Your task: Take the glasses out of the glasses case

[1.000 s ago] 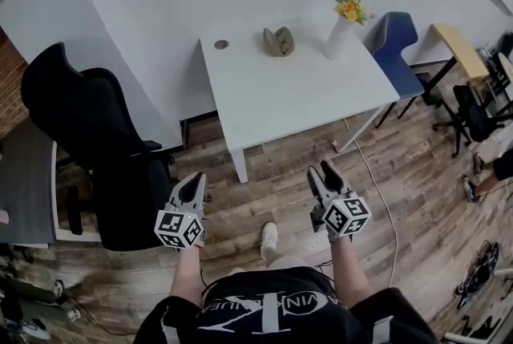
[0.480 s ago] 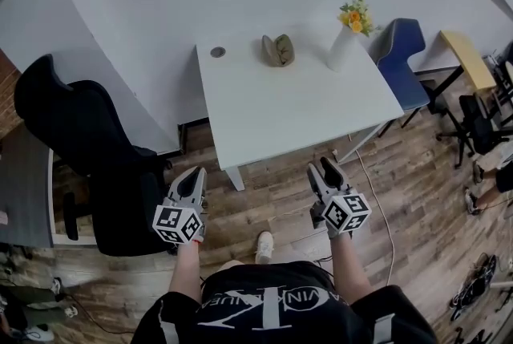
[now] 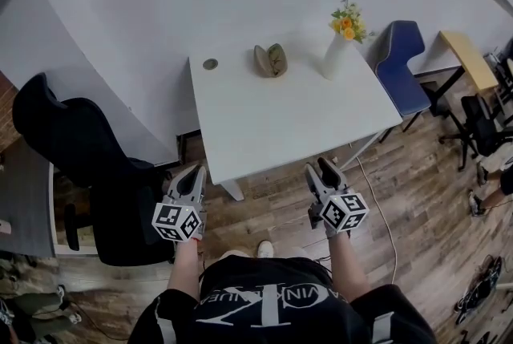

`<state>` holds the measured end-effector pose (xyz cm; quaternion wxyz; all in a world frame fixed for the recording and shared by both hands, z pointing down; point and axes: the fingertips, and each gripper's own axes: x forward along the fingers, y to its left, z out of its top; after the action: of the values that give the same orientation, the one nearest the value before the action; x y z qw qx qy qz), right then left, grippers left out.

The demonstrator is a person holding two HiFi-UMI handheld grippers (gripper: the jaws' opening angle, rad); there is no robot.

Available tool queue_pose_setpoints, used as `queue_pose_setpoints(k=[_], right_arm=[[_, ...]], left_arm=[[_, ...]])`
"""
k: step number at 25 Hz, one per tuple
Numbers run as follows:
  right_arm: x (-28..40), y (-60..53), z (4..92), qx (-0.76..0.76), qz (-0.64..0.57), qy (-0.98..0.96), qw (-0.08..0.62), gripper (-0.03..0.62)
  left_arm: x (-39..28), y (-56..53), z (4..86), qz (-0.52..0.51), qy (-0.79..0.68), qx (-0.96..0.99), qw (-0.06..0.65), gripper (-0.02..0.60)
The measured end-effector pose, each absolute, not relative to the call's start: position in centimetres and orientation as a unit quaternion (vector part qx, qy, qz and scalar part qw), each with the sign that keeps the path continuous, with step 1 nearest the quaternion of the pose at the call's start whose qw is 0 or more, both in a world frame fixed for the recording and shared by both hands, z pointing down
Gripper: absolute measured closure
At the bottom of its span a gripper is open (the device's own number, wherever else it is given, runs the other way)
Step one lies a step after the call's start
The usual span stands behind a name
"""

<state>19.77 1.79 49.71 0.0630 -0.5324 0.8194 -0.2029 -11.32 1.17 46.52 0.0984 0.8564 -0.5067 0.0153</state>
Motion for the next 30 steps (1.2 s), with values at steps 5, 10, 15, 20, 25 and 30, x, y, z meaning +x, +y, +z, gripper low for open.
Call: queue_pose_setpoints(k=[5,10,15,20,25,30], right_arm=[[20.5,0.8,49.9,-0.535,-0.21,0.815,0.07,0.416],[20.7,-0.3,51.0,-0.539,-0.224,0.809,0.071,0.416],[20.4,-2.3,51.7,-0.54,-0.226,0.808,0.063,0.417],[19.6,-5.8,51.0,-0.534,-0.215,0.816,0.052,0.416],[18.9,-10.1,50.8,-0.528,-0.211,0.821,0.047,0.416],[18.3,-13.2,51.7,-0.523,-0.221,0.822,0.036,0.416]], left_arm=[[-10.6,-0.2,46.2,0.021,-0.503,0.859,0.095,0.566],[-10.5,-1.6,47.5,0.033,-0.5,0.859,0.107,0.566],[-9.7,-4.5,48.5,0.03,-0.491,0.864,0.109,0.566],[-8.9,-8.5,48.4,0.026,-0.481,0.87,0.103,0.566],[-8.5,-12.7,48.5,0.023,-0.471,0.876,0.101,0.566],[-8.5,-15.9,49.0,0.028,-0.471,0.876,0.104,0.566]])
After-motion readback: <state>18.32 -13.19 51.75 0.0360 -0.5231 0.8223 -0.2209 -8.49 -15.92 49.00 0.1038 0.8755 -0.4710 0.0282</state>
